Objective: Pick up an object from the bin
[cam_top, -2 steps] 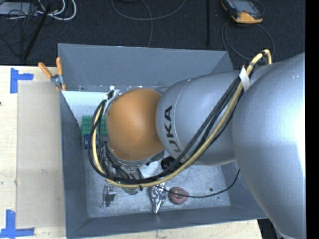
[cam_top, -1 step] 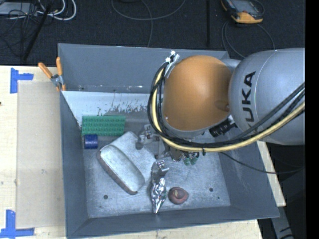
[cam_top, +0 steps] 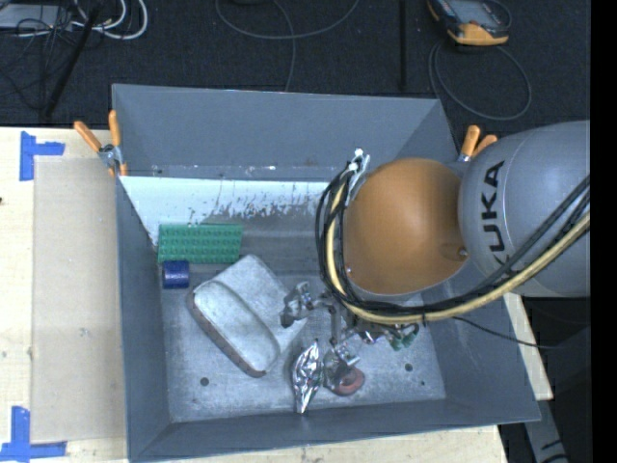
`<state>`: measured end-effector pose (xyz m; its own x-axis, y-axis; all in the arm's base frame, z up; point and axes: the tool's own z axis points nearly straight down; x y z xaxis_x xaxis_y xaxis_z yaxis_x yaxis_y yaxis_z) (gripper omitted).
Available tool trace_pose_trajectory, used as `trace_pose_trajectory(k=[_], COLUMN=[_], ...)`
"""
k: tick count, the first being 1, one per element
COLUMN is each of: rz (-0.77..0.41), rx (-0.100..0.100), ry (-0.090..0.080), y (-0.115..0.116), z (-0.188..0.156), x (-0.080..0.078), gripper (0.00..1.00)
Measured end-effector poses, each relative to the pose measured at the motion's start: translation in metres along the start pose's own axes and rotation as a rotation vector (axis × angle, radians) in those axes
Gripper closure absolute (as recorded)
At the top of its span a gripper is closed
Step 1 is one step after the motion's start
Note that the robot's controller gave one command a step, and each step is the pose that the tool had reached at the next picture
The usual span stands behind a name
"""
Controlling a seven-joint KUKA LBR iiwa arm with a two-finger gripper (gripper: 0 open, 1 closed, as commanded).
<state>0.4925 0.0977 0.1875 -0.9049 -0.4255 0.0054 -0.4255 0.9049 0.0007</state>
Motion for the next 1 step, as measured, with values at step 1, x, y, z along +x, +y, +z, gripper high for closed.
trace_pose_trajectory(k=[1], rz=[-0.179], rx=[0.002], ry=[-0.007], y=[-0.0530], z=[0.1170], x=[-0.0184], gripper=[0.00])
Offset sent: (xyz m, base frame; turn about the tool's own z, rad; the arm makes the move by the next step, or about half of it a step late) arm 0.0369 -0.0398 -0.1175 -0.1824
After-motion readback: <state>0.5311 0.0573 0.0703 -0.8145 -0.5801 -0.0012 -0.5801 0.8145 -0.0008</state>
